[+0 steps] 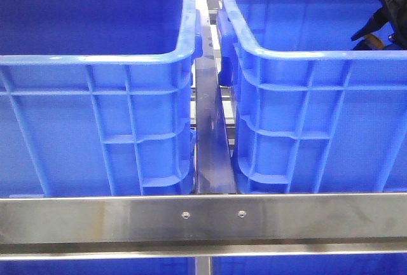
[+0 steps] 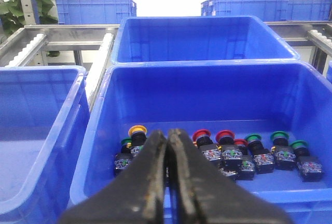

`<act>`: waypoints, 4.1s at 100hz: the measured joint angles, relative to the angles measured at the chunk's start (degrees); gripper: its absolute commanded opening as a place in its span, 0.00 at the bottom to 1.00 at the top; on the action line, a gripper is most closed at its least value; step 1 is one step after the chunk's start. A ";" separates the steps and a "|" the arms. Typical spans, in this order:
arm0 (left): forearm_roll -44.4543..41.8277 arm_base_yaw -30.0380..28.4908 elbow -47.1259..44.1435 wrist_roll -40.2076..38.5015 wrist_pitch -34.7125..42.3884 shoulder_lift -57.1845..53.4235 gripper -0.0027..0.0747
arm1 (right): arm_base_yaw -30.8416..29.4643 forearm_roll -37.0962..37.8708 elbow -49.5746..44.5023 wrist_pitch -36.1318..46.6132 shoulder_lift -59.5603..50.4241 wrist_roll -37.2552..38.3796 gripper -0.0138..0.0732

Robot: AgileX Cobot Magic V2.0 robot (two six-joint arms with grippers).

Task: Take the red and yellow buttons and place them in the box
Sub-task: 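Carry the yellow button with the right gripper over the destination bin, then lower the yellow button into the bin beside the red button and open the right gripper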

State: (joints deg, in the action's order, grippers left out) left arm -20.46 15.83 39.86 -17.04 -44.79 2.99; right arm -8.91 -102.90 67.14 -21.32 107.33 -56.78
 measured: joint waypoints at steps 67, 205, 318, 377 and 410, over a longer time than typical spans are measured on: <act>0.00 0.00 0.00 0.00 0.00 0.00 0.01 | 0.00 -0.70 5.97 0.14 5.14 0.00 0.24; 0.00 0.00 0.00 0.00 0.00 0.00 0.01 | -1.59 10.80 3.99 5.66 -5.34 -9.69 0.83; 0.00 0.00 0.00 0.00 0.00 0.00 0.01 | 11.53 14.86 -38.51 23.41 -70.66 -25.37 0.83; 0.00 0.00 0.00 0.00 0.00 0.00 0.01 | 11.53 14.65 -49.54 23.41 -95.83 -25.45 0.19; 0.00 0.00 0.00 0.00 0.00 0.00 0.01 | 11.53 14.57 -49.54 23.41 -95.83 -25.45 0.08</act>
State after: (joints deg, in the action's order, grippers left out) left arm -20.46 15.83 39.86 -17.04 -44.79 2.99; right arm 2.62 -88.33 17.59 2.09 11.49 -82.24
